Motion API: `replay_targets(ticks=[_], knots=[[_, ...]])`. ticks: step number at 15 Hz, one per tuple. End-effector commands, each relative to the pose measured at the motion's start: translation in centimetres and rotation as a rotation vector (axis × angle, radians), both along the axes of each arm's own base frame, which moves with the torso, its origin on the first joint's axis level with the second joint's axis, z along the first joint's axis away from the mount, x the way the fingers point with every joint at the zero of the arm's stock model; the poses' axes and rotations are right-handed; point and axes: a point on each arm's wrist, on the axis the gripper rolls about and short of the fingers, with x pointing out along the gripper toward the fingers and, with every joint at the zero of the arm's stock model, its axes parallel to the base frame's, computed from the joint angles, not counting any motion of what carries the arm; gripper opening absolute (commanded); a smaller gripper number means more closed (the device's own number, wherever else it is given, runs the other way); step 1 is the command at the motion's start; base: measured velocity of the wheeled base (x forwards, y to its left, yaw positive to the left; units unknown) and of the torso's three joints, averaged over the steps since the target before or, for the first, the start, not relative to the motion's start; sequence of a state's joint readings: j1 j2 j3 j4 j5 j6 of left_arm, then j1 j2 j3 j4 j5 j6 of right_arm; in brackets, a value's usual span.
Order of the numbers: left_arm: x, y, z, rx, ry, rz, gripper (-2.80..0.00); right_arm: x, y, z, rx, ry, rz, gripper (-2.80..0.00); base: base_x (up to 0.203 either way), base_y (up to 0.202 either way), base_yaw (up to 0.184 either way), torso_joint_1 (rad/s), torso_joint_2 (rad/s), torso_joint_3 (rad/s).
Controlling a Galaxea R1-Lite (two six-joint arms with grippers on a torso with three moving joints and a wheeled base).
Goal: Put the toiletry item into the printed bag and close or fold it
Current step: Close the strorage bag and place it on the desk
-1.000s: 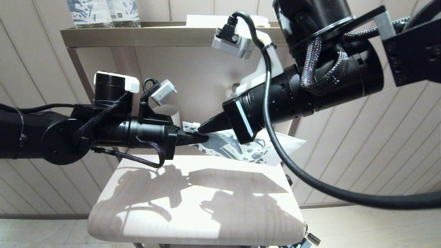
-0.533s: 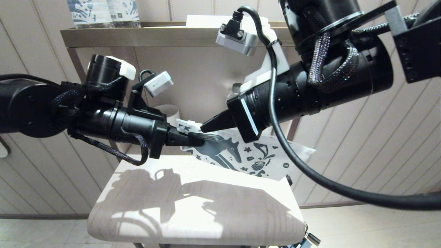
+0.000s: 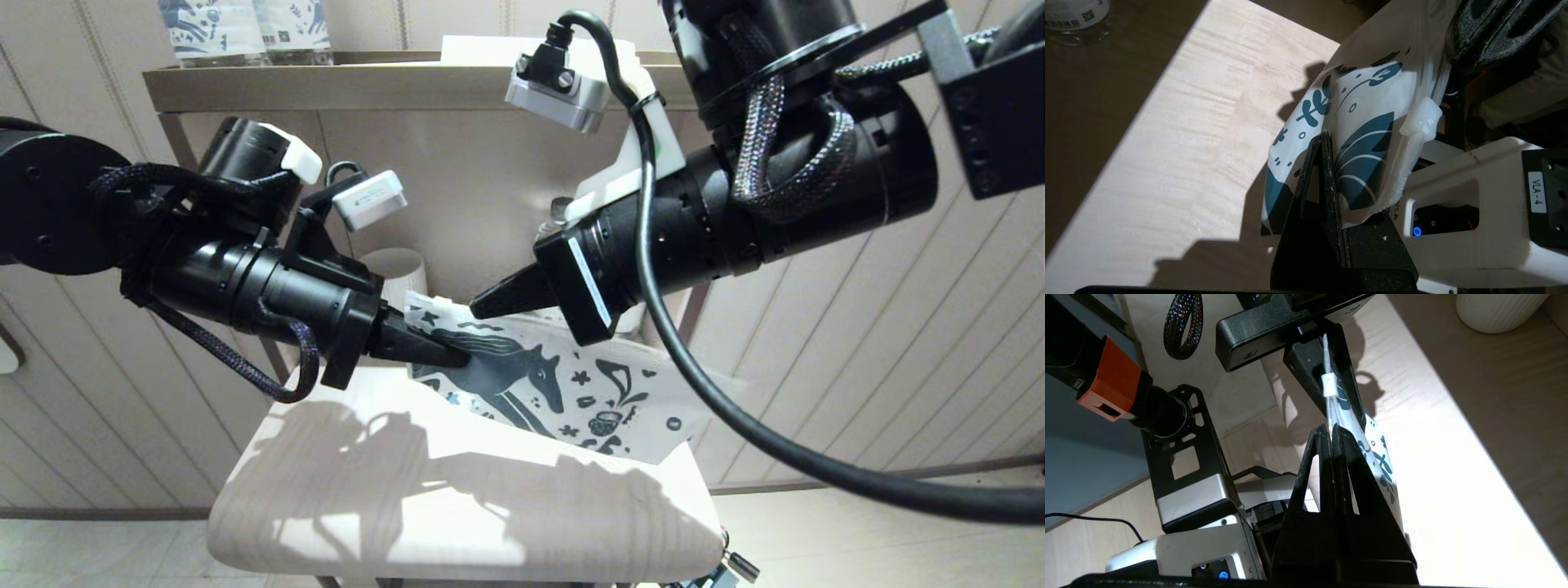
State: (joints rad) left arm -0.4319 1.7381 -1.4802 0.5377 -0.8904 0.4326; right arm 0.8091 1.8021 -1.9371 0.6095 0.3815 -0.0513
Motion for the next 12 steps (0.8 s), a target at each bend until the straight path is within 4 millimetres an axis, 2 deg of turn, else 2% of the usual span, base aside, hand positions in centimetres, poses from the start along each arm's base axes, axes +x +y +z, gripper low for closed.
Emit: replay_targets(ticks=[1, 12], knots=[[0.12, -0.04, -0.24, 0.005, 0.005, -0.008, -2.8, -0.01, -0.04, -0.13, -0.008, 0.008, 0.001, -2.8, 0.0, 0.0, 0.0, 0.0, 0.0, 0.0], [0.49, -0.2, -0.96, 0.012, 0.013, -0.013, -2.8, -0.14, -0.11, -0.21, -0.032, -0.033, 0.025, -2.8, 0.0, 0.0, 0.0, 0.0, 0.0, 0.0]])
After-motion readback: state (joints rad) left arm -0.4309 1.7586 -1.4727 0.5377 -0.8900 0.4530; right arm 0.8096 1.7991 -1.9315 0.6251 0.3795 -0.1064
